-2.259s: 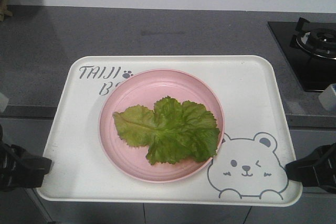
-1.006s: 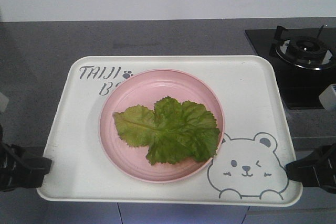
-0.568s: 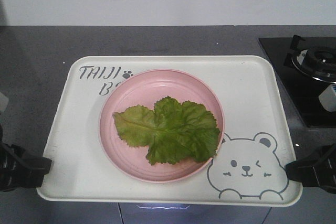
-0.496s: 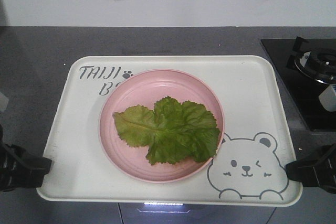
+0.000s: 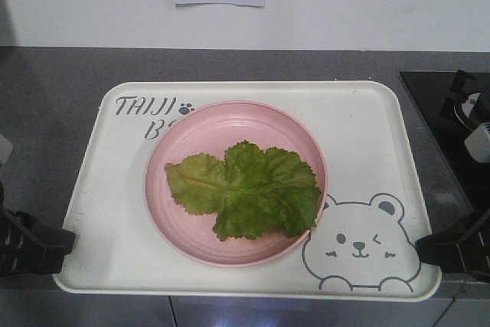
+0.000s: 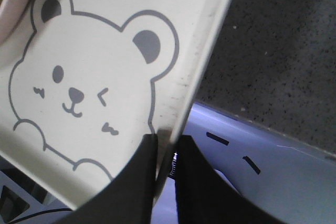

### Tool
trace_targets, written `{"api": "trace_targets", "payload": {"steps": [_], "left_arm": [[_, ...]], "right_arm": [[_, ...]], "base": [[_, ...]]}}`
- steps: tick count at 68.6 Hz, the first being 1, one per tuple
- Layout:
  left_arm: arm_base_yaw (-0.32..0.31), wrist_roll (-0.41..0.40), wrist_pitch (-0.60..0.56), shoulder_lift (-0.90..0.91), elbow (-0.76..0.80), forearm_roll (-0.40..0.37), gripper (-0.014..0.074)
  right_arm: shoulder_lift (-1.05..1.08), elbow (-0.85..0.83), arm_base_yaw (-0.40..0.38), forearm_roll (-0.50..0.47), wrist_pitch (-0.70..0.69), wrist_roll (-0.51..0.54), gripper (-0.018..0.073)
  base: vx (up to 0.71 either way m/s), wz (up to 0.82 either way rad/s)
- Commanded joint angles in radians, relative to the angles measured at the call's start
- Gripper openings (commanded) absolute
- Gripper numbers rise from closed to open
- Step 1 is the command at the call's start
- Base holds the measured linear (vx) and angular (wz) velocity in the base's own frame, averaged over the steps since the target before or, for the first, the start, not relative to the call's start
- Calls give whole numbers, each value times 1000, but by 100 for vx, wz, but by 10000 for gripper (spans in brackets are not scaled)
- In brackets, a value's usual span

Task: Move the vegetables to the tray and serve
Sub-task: 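Drive the base to the counter beside the stove carrying the tray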

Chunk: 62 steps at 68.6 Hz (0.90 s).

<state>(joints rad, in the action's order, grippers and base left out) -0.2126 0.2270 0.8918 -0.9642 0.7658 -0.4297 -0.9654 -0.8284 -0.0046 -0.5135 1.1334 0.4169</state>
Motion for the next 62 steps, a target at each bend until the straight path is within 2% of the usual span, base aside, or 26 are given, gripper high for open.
{"api": "trace_targets", "payload": {"steps": [1, 62], "left_arm": [[-5, 32, -57, 15, 29, -51, -6], [-5, 32, -57, 15, 29, -51, -6]], "right_arm": [[13, -29, 5, -74, 17, 56, -1], [13, -29, 5, -74, 17, 56, -1]], "base": [[11, 3], [9, 4]]}}
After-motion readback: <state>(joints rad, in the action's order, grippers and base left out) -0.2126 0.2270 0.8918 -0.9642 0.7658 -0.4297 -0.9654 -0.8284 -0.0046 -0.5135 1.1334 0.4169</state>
